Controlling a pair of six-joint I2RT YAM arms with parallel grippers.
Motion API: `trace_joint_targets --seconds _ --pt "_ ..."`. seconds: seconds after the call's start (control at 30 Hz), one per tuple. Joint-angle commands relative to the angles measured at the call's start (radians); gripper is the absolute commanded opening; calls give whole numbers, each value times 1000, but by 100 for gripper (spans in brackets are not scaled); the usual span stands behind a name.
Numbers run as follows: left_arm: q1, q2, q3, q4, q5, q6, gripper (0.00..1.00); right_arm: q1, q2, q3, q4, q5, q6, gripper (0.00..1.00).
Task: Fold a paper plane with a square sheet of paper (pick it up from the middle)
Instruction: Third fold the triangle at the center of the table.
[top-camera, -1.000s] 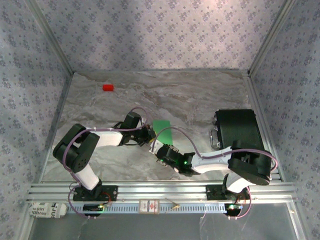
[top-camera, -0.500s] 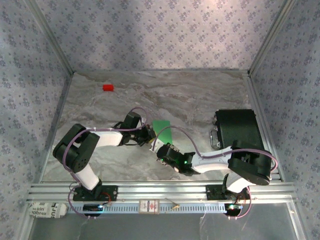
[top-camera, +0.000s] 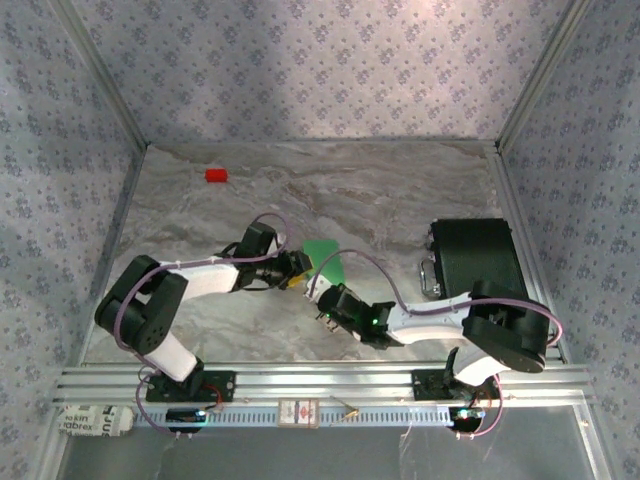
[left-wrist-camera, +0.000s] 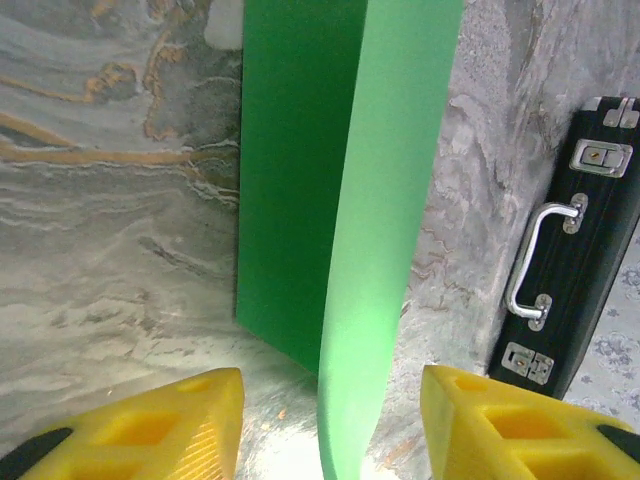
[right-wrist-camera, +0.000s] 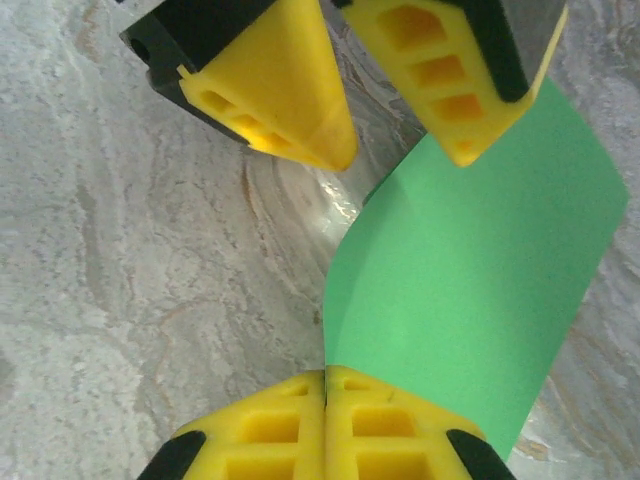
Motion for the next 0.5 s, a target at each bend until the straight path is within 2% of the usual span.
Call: trace_joint_targets --seconds 0.0,0.23,0.47 --pt "13 -61 1 -91 -51 41 52 -27 -26 8 -34 -100 69 4" --pt "44 -160 -14 -152 -84 55 55 -156 -37 49 -74 -423 228 5" --pt "57 -196 0 -163 -76 62 55 -292 36 132 -110 -768 405 5"
